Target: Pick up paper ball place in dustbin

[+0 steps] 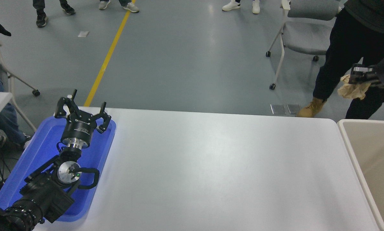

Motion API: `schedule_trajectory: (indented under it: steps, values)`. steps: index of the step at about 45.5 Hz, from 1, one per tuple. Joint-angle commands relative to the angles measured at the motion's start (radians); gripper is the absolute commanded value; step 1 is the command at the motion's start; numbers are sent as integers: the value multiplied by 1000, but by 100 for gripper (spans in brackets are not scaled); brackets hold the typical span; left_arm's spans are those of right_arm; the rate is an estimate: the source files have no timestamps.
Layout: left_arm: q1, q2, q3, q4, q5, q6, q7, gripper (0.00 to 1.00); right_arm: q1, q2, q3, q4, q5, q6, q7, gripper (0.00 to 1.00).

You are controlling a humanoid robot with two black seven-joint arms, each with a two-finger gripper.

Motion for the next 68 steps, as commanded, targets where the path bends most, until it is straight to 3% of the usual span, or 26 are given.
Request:
schedule_trajectory:
  steps: [1,26,68]
  values:
    - [0,0,0,0,1,0,0,100,-273,-22,14,-265,129,-97,1,22]
    - [0,0,0,0,1,0,0,100,-904,32,428,-811,169,-168,-1,23]
    - [0,0,0,0,0,0,0,100,-1163,149,623,-821,170,-239,1,26]
